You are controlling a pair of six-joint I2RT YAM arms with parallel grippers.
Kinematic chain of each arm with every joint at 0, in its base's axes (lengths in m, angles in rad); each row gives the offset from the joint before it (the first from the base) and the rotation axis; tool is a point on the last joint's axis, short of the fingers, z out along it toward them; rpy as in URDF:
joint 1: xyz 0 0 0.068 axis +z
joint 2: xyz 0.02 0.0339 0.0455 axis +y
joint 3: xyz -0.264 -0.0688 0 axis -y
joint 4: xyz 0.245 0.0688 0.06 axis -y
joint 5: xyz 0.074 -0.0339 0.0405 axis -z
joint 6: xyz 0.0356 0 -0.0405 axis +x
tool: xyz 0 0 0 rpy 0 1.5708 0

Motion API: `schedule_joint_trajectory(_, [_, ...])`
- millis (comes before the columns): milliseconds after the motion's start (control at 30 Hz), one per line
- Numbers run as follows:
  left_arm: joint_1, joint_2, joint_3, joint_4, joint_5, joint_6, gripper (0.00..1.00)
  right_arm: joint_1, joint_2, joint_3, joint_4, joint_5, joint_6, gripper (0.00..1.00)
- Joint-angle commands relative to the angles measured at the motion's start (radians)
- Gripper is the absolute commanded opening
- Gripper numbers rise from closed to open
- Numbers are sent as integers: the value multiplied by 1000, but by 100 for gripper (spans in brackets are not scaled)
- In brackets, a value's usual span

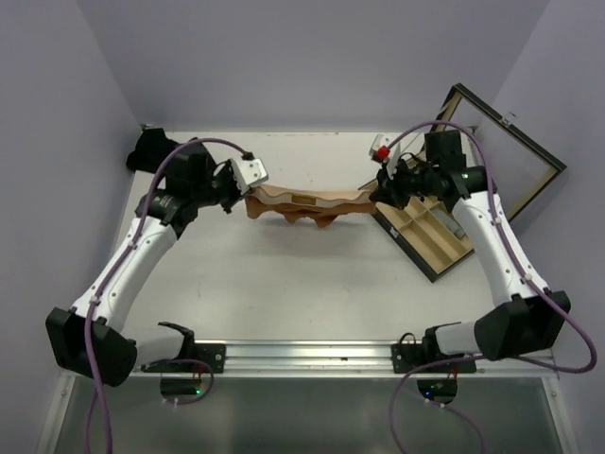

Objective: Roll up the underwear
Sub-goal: Flatten the underwear

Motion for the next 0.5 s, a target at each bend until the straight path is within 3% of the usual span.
schedule_joint_trajectory(0, [18,-117,-32,-148,99,80,0,-1,-136,-90,25,-33,-131,0])
schedule_joint_trajectory(267, [18,-416,-170,-290,215,48,0,54,-408,-246,-4,-62,-186,0])
schedule_joint_trajectory(367, [18,-460,-211,-277,215,-55,0,96,-433,-270,52,-50,-121,0])
schedule_joint_trajectory(467, [18,-434,-246,-186,186,-152,0,136,-332,-284,109,2,-79,0])
